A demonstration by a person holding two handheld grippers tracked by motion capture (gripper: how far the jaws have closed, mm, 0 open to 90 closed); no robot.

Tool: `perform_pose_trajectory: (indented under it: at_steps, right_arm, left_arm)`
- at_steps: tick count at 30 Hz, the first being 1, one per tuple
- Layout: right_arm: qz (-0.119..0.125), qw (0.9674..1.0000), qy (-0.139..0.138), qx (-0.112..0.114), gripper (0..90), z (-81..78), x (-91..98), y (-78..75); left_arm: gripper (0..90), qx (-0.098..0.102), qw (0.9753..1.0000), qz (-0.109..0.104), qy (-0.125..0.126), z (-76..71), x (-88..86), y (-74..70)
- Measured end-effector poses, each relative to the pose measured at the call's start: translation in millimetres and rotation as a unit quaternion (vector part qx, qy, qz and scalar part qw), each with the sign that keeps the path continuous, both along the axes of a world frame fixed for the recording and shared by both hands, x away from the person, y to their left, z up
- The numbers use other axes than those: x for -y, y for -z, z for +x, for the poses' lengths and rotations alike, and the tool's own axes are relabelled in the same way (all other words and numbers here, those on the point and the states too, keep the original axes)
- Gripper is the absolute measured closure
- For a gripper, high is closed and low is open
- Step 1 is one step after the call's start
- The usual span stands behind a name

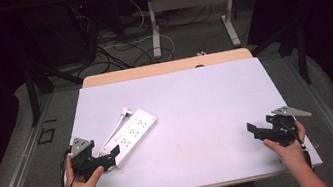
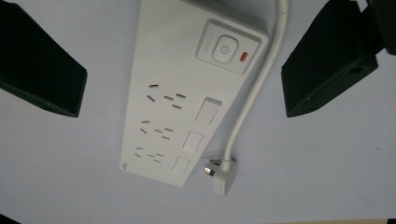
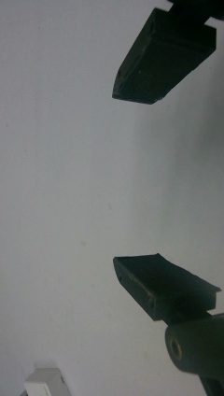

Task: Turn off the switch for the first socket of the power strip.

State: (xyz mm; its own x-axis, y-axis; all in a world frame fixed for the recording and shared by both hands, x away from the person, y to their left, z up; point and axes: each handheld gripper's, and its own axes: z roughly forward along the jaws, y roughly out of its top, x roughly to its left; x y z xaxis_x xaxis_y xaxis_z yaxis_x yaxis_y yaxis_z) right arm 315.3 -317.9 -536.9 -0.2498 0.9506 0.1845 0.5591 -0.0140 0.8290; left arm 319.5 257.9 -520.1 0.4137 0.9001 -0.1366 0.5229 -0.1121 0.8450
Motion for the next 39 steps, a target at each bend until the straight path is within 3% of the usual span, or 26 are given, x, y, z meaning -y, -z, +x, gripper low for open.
perform_pose_trajectory:
  at_steps: [9, 13, 25, 39]
  right_arm:
    - [0.000, 1.0000, 0.000, -0.001, 15.5, -0.1, -0.2, 0.2]
    - [-0.004, 1.0000, 0.000, -0.006, 15.5, -0.6, 0.1, -0.3]
    - [-0.003, 1.0000, -0.003, -0.003, 15.5, 0.4, -0.4, 1.3]
    - [-0.005, 1.0000, -0.005, -0.004, 15.5, 0.8, -0.8, 2.1]
  left_arm:
    - [0.1, 0.000, 0.9998, -0.015, -0.012, 2.7, -13.0, 3.7]
    - [0.1, -0.003, 0.9999, -0.005, -0.012, 3.9, -15.1, 6.0]
    - [0.4, -0.030, 0.9993, -0.004, -0.024, 8.9, -15.4, 13.5]
    - [1.0, -0.042, 0.9988, -0.004, -0.025, 11.8, -12.3, 17.8]
